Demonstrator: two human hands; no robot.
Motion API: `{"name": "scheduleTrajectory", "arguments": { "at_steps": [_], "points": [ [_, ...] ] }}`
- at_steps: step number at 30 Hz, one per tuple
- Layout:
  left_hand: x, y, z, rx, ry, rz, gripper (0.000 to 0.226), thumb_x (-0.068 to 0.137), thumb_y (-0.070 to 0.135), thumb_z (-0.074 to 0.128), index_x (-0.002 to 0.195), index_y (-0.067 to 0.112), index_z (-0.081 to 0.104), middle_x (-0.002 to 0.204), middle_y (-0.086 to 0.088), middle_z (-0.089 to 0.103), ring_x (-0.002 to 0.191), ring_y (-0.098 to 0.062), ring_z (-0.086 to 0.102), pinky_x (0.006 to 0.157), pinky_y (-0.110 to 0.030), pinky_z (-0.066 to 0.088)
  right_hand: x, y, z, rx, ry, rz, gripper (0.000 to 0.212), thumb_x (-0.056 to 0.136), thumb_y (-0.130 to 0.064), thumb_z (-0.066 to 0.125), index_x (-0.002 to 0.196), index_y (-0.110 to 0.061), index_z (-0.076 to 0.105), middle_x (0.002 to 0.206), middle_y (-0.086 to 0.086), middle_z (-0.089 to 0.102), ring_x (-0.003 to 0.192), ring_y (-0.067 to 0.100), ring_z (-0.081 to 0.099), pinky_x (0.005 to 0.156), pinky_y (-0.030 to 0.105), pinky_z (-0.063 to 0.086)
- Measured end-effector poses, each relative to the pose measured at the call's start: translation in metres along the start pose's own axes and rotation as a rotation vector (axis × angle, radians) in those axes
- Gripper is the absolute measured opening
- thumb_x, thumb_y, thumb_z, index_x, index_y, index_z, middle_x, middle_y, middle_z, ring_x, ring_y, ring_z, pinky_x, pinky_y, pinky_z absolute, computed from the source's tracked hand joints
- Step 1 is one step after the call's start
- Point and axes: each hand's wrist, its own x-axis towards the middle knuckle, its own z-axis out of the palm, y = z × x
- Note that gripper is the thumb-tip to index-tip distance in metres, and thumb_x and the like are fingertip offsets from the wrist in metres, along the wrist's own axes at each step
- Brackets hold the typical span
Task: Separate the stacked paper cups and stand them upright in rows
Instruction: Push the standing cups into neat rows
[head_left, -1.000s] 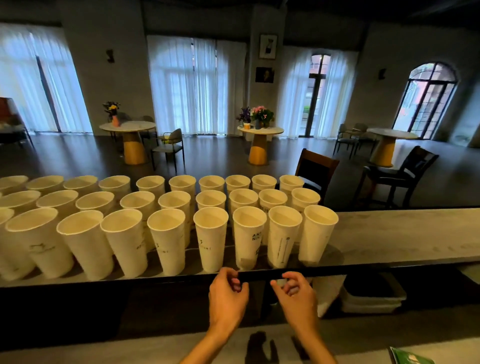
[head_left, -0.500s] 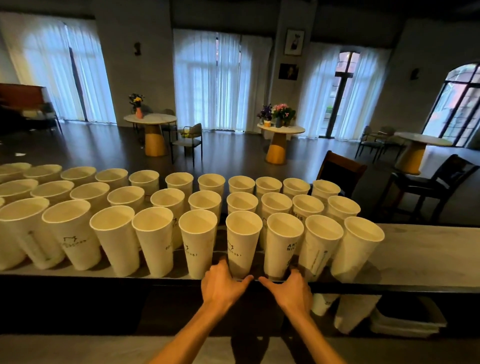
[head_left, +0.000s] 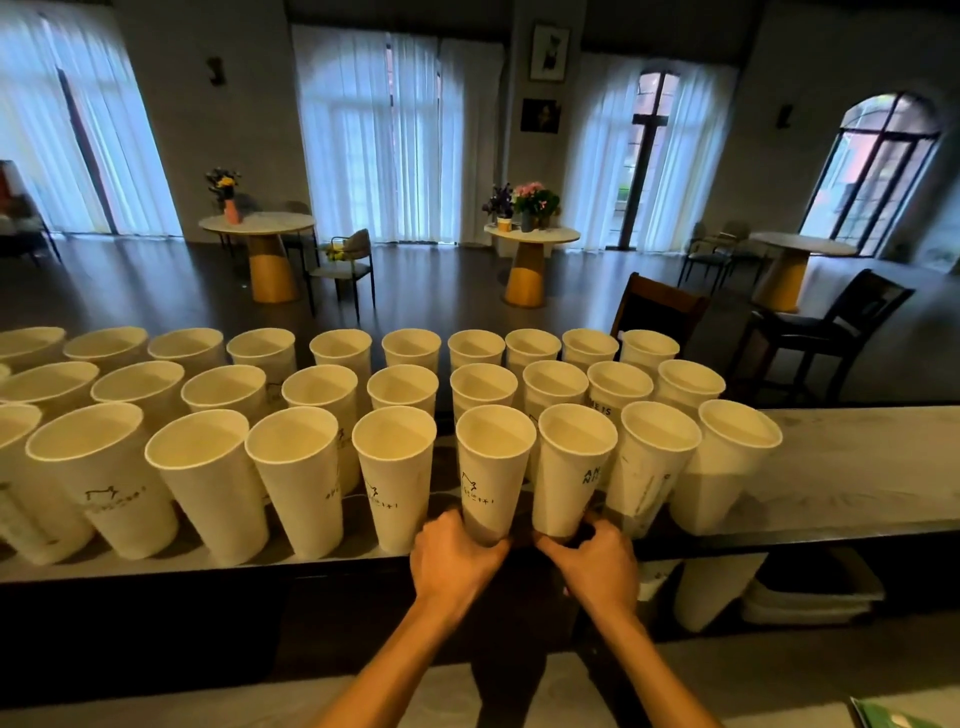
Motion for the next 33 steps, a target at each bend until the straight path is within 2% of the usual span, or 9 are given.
{"name": "scheduleTrajectory", "arguments": {
  "at_steps": [8,11,16,19,21,25,29,31,33],
  "points": [
    [-0.006,0.002,0.0,-0.003,0.02,-0.03,0.065,0.07,0.047,0.085,0.124,0.022,0.06,0.12,0.001,0.07,0.114,-0.015,0.066,0.09,-0.03,0.055,-0.004,-0.003,-0.004,-0.002,-0.037,0.033,0.078,0.067,-0.052,0.082,0.131,-0.016,0.054,0.065,-0.004,0.068,0.048,0.005,0.064,0.059,0.028,0.057],
    [-0.015,0.004,-0.003,-0.012,0.031,-0.062,0.066,0.071,0.046,0.085,0.127,0.022,0.06,0.115,0.003,0.071,0.108,-0.012,0.068,0.09,-0.03,0.058,-0.021,-0.001,-0.003,0.076,0.021,0.072,0.085,0.07,-0.042,0.084,0.14,-0.014,0.042,0.061,-0.003,0.066,0.057,0.004,0.064,0.07,0.028,0.055],
    [-0.059,-0.017,-0.026,-0.102,0.15,-0.157,0.045,0.078,0.039,0.082,0.117,0.031,0.061,0.071,0.01,0.067,0.068,0.005,0.065,0.071,-0.02,0.059,-0.074,-0.002,0.019,0.135,-0.003,0.0,0.044,0.071,-0.036,0.085,0.094,-0.028,0.049,0.053,-0.002,0.059,0.052,0.007,0.059,0.062,0.032,0.054],
    [-0.073,-0.043,-0.057,-0.137,0.317,-0.226,0.03,0.078,0.038,0.082,0.099,0.028,0.064,0.063,0.009,0.065,0.06,0.004,0.063,0.063,-0.02,0.059,-0.096,-0.021,0.038,0.075,-0.09,-0.157,0.032,0.072,-0.043,0.082,0.09,-0.031,0.058,0.051,-0.006,0.058,0.049,0.001,0.056,0.055,0.022,0.051],
    [-0.075,-0.062,-0.08,-0.154,0.416,-0.27,0.031,0.078,0.036,0.083,0.099,0.026,0.062,0.062,0.008,0.064,0.058,0.001,0.063,0.062,-0.021,0.058,-0.106,-0.041,0.051,0.079,-0.15,-0.205,0.038,0.074,-0.047,0.079,0.103,-0.029,0.062,0.055,-0.007,0.06,0.052,0.0,0.058,0.054,0.01,0.041],
    [-0.064,-0.097,-0.116,-0.14,0.455,-0.275,0.051,0.074,0.043,0.084,0.113,0.02,0.061,0.064,0.007,0.066,0.061,0.0,0.065,0.068,-0.029,0.061,-0.114,-0.076,0.074,0.098,-0.188,-0.191,0.066,0.073,-0.059,0.073,0.127,-0.024,0.058,0.059,-0.011,0.062,0.059,-0.004,0.059,0.054,0.006,0.028],
    [-0.04,-0.112,-0.135,-0.122,0.344,-0.237,0.077,0.073,0.047,0.084,0.135,0.016,0.053,0.071,0.008,0.068,0.07,-0.001,0.067,0.077,-0.028,0.06,-0.109,-0.093,0.094,0.054,-0.134,-0.189,0.101,0.058,-0.083,0.06,0.135,-0.018,0.053,0.076,-0.009,0.07,0.076,0.002,0.067,0.072,0.019,0.054],
    [-0.026,-0.113,-0.14,-0.072,0.313,-0.219,0.083,0.071,0.053,0.083,0.137,0.015,0.052,0.089,0.005,0.072,0.086,-0.007,0.07,0.082,-0.033,0.061,-0.109,-0.104,0.098,0.001,-0.123,-0.173,0.103,0.056,-0.081,0.067,0.136,-0.017,0.052,0.107,0.0,0.072,0.099,0.014,0.069,0.08,0.028,0.057],
    [-0.013,-0.118,-0.145,-0.008,0.273,-0.166,0.081,0.07,0.057,0.082,0.133,0.015,0.056,0.11,-0.001,0.072,0.104,-0.016,0.069,0.088,-0.035,0.059,-0.11,-0.117,0.104,-0.051,-0.134,-0.113,0.097,0.057,-0.073,0.075,0.133,-0.017,0.053,0.113,0.003,0.07,0.101,0.017,0.069,0.08,0.03,0.058]
  ]
}}
